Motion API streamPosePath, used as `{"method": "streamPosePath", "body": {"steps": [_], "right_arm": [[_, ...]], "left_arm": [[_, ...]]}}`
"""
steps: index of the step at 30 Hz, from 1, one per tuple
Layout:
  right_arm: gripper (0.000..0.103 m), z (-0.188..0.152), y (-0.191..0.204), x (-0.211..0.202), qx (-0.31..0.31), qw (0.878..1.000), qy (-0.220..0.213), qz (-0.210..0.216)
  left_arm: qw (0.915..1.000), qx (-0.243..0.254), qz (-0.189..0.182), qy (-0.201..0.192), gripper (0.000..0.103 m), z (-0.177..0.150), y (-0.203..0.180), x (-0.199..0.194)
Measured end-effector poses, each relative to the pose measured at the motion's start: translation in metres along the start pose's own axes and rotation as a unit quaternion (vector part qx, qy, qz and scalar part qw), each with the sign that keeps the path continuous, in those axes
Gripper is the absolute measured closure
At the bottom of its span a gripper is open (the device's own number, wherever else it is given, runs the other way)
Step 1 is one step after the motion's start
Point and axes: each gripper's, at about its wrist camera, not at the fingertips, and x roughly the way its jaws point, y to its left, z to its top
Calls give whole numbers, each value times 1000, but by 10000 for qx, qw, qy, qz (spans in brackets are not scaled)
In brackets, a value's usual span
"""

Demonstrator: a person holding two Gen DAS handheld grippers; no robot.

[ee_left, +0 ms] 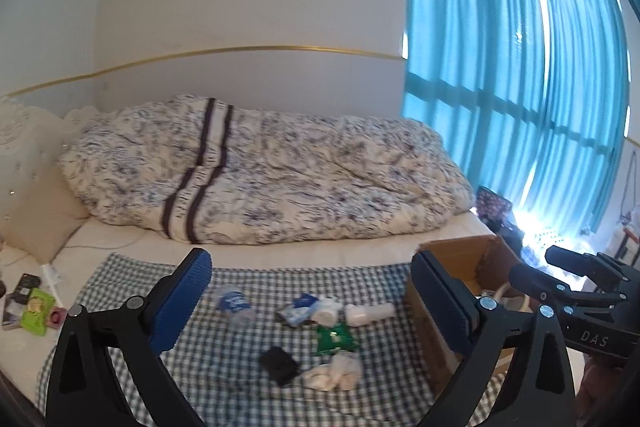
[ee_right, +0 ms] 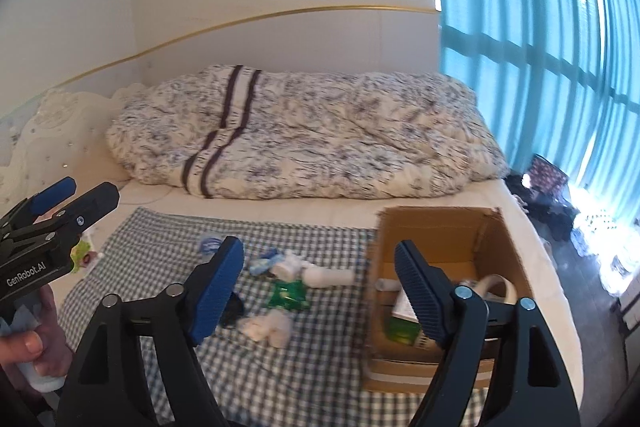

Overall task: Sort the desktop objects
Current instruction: 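Move both grippers back toward the black pouch and tissues on the sheet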

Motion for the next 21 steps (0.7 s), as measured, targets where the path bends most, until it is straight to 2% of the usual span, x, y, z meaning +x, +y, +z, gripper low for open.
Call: {"method": "streamPosePath", "body": {"steps": [3,10,12,21], "right_arm": [[14,4,18,-5,-52,9998,-97,180],[7,8,51,-14,-112,9992,-299,253],[1,6,58,-14,-120,9990,-312,284],[0,0,85,-2,-229,9986,-361,310]], "left_arm": [[9997,-133,172,-107,0,2,21,-13],[9983,-353,443,-139,0,-2,64,-30],[9979,-383,501,-127,0,-4,73,-32],[9968,-381,700,-28,0,-18,100,-27]]}}
